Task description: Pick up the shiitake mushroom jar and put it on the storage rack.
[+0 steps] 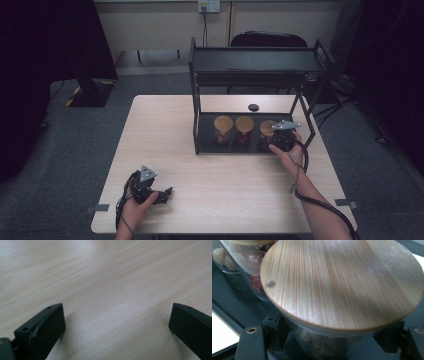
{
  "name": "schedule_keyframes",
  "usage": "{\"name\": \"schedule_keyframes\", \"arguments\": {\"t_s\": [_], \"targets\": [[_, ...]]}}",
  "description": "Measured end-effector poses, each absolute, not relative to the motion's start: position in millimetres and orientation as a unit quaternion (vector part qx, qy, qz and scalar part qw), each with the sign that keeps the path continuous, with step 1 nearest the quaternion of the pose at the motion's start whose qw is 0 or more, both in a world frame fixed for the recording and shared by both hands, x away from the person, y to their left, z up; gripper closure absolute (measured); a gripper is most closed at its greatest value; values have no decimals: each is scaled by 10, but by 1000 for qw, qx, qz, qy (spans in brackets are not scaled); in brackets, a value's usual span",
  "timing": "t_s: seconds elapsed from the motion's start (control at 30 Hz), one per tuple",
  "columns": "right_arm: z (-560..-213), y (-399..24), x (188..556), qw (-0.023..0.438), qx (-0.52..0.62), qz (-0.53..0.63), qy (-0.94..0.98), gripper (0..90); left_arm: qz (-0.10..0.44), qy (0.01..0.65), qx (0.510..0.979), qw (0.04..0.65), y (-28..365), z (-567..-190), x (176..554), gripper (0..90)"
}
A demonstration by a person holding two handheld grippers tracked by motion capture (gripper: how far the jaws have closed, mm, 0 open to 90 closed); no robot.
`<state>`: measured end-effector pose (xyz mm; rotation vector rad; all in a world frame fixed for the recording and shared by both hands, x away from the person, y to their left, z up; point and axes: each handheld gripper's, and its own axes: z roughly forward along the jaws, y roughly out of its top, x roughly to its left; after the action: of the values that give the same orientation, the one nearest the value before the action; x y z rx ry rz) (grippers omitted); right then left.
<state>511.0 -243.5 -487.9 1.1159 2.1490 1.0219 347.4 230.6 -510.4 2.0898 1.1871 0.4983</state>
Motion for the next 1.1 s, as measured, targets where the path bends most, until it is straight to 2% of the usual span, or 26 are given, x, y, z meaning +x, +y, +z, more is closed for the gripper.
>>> {"name": "schedule_keyframes", "arguments": {"t_s": [0.9,0.93,1.0,1.1], "targets": [[-4910,-2342,5228,250,421,377,786,240,191,455,802,337,2307,-5104,3474,2],[-4908,-2341,5227,252,419,374,788,232,191,455,802,337,2307,-5104,3474,2],[-4900,-2336,5222,260,418,364,791,146,191,455,802,337,2307,-5104,3474,2],[-4884,-2343,5216,266,418,352,794,95,191,455,802,337,2307,-5104,3474,2]]}}
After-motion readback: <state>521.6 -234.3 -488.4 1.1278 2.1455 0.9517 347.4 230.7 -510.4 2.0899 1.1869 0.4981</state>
